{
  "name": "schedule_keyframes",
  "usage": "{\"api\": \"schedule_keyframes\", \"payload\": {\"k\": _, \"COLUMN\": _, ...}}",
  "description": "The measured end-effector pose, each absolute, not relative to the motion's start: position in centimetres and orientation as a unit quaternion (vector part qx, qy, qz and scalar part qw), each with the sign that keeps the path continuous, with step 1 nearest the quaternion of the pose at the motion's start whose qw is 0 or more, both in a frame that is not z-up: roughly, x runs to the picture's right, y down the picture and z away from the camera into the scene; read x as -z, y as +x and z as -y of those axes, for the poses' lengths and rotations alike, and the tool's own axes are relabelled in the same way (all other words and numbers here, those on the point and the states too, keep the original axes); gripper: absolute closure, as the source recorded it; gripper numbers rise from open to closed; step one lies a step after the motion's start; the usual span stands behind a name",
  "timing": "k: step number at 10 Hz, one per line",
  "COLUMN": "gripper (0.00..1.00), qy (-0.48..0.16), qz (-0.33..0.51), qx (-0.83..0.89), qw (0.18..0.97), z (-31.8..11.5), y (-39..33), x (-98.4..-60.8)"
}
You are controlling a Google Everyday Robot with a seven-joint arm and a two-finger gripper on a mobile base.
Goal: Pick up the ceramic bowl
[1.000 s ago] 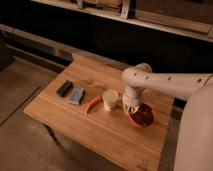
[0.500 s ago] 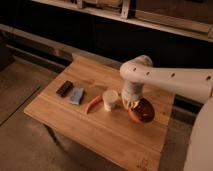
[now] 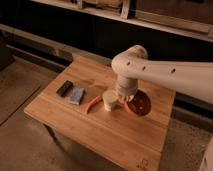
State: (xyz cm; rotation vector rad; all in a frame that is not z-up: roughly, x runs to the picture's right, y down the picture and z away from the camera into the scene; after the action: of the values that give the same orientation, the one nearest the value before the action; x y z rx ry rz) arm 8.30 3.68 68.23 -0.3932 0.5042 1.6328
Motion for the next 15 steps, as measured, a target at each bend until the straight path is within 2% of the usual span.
{"api": "schedule_keyframes", "payload": {"k": 4, "gripper": 1.00, "qy": -0.159, "qz": -0.199, "qx": -0.716, "qw": 0.650, "z": -0.4, "y": 6.7, "x": -65.6}}
{"api": "schedule_keyframes", "payload": {"k": 8, "gripper": 1.00, "qy": -0.162, "qz": -0.189, "qx": -0.722, "qw": 0.646, "z": 1.3, "y": 6.4, "x": -64.6}}
{"api": "schedule_keyframes", "payload": {"k": 15, "gripper": 1.00, "qy": -0.227, "qz": -0.184, "qx": -0.690, "qw": 0.663, "z": 1.1, "y": 3.1, "x": -65.0}}
